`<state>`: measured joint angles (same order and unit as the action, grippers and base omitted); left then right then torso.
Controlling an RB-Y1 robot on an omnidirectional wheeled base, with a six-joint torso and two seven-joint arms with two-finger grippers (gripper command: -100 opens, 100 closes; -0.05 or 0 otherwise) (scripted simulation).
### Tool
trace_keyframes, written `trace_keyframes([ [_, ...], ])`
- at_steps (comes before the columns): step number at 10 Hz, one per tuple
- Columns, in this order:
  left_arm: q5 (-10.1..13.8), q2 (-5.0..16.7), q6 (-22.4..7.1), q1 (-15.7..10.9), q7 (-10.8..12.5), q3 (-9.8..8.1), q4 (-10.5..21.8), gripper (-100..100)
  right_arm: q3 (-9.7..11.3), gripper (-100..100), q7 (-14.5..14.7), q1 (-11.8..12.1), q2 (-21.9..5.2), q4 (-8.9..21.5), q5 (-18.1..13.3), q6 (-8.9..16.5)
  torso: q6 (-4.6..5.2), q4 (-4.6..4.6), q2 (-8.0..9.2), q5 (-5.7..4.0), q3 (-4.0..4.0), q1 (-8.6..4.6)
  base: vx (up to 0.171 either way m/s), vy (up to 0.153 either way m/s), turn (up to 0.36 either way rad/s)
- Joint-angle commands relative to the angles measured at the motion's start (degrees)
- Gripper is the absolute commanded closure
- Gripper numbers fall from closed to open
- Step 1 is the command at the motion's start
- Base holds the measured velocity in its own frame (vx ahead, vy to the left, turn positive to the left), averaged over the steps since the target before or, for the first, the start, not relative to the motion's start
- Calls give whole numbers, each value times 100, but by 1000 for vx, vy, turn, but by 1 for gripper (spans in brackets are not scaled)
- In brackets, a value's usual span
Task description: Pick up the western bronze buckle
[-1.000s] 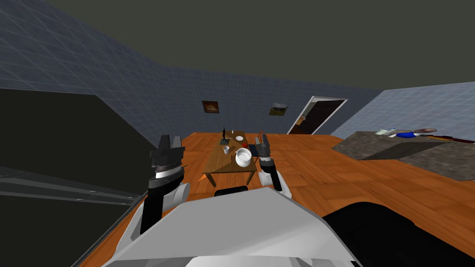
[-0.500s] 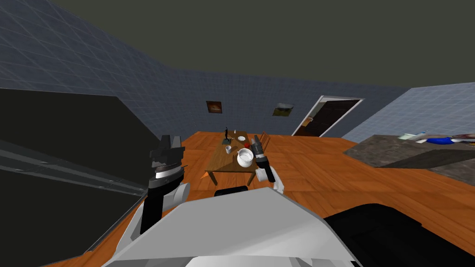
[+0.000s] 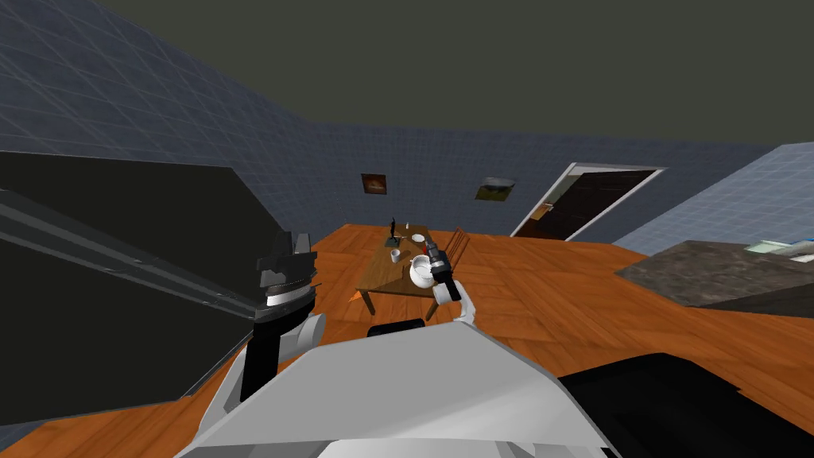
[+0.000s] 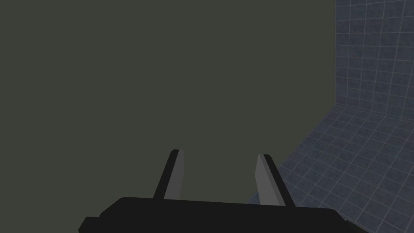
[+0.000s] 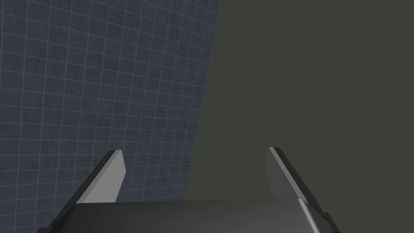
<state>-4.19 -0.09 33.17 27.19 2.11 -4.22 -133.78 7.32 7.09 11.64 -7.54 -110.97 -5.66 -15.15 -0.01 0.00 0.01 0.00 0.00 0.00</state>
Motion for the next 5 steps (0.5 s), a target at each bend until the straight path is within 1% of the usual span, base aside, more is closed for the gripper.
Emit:
trace_keyframes([
  [1, 0, 0, 0, 0, 0, 0, 0, 0, -10, -100, 107, -144, -41, 185, 20, 208, 0, 0, 0, 0, 0, 0, -8, -6, 71],
  [2, 0, 0, 0, 1, 0, 0, 0, 0, 25, -100, 295, -321, -44, 413, 21, 391, 3, 0, 0, 0, 0, -2, -8, -5, 113],
  [3, 0, 0, 0, 0, 0, 0, 0, 0, 25, -100, 295, -321, -44, 423, 21, 444, 1, 0, -1, 0, -1, -2, -5, -7, 55],
  [4, 0, 0, 0, 1, 0, 0, 0, 0, 59, -100, 487, -502, -48, 670, 22, 638, 3, 0, -1, 0, 0, -2, -7, -8, 97],
  [5, 0, 0, 0, 0, 0, 0, 0, 0, 59, -100, 487, -502, -48, 670, 22, 686, 1, 0, -1, 0, 0, -2, -6, -9, 71],
])
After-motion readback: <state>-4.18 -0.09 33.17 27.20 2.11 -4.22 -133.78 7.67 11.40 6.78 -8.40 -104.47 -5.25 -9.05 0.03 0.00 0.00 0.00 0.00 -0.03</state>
